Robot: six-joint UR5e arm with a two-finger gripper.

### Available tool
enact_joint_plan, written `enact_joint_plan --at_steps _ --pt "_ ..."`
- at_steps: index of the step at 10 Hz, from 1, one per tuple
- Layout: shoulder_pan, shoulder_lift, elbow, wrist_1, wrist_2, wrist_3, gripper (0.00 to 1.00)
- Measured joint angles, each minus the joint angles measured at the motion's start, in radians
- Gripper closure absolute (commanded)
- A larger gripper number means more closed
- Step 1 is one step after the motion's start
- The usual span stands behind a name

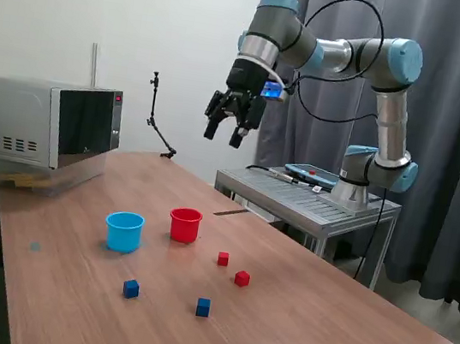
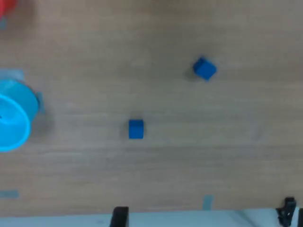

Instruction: Place red objects in the red bin, and blue objects in the blue bin.

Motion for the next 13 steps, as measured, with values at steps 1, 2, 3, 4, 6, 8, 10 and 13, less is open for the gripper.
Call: enact_joint_plan --at_steps 1,2,3,4,6,8,10,13 --pt "-0.003 0.036 -0.028 -0.040 0.000 0.002 0.00" --pt "-0.011 0.069 -0.058 -0.073 0.000 0.008 0.00" --pt "-0.021 0.100 -0.087 -0.095 0.001 0.014 0.00" --pt "-0.029 0.136 -0.115 -0.113 0.001 0.017 0.00" --pt "-0.038 0.209 -0.151 -0.149 0.002 0.026 0.00" --pt "-0.044 0.268 -0.173 -0.186 0.008 0.049 0.00" --pt "-0.048 0.319 -0.207 -0.206 0.027 0.059 0.00" --pt "-0.054 0.404 -0.265 -0.212 0.037 0.062 0.00"
